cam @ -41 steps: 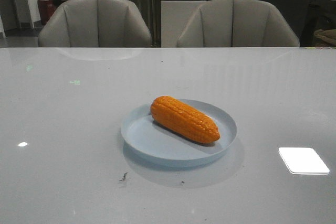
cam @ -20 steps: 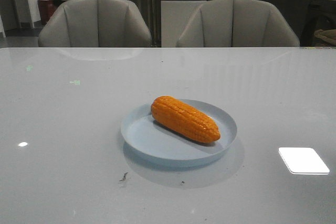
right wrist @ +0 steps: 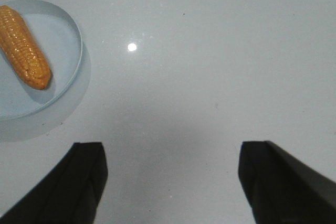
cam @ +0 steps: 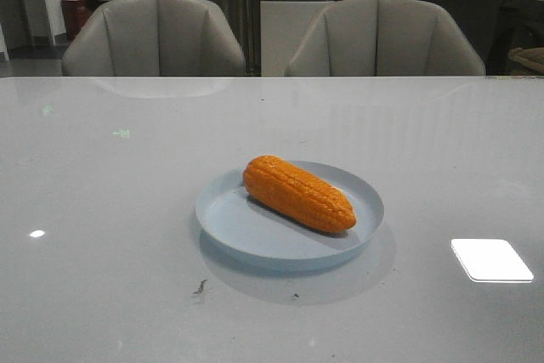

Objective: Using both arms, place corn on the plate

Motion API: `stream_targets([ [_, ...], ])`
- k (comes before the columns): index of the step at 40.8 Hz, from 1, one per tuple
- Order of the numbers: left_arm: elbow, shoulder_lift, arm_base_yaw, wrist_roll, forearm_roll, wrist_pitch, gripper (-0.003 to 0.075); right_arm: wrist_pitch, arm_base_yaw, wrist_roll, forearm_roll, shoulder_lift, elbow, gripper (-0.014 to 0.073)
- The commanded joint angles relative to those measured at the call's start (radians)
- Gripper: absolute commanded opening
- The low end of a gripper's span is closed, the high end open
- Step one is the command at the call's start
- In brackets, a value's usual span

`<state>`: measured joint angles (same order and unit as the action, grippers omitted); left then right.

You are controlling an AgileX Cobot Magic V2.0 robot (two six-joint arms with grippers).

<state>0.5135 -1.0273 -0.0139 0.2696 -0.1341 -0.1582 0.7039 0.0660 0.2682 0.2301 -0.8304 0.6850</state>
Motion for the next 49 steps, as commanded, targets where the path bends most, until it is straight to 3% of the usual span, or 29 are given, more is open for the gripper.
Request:
stream_targets([
  [1, 0.029, 0.015, 0.000, -0.003, -0.009, 0.076, 0.0094, -0.069, -0.001, 0.011, 0.016, 0.008, 0.026, 0.0622],
  [13, 0.029, 0.058, 0.000, -0.003, -0.009, 0.074, 0.0094, -0.069, -0.001, 0.011, 0.016, 0.008, 0.026, 0.0622],
  [35, -0.038, 0.613, -0.002, -0.005, -0.096, 0.055, 0.0094, -0.069, -0.001, 0.011, 0.016, 0.008, 0.026, 0.0622],
  [44, -0.061, 0.766, -0.002, -0.005, -0.096, -0.045, 0.0094, -0.069, -0.001, 0.011, 0.016, 0.008, 0.026, 0.0622],
  [49, -0.122, 0.813, -0.002, -0.005, -0.096, -0.019, 0.0094, -0.069, -0.001, 0.011, 0.016, 0.008, 0.026, 0.0622],
])
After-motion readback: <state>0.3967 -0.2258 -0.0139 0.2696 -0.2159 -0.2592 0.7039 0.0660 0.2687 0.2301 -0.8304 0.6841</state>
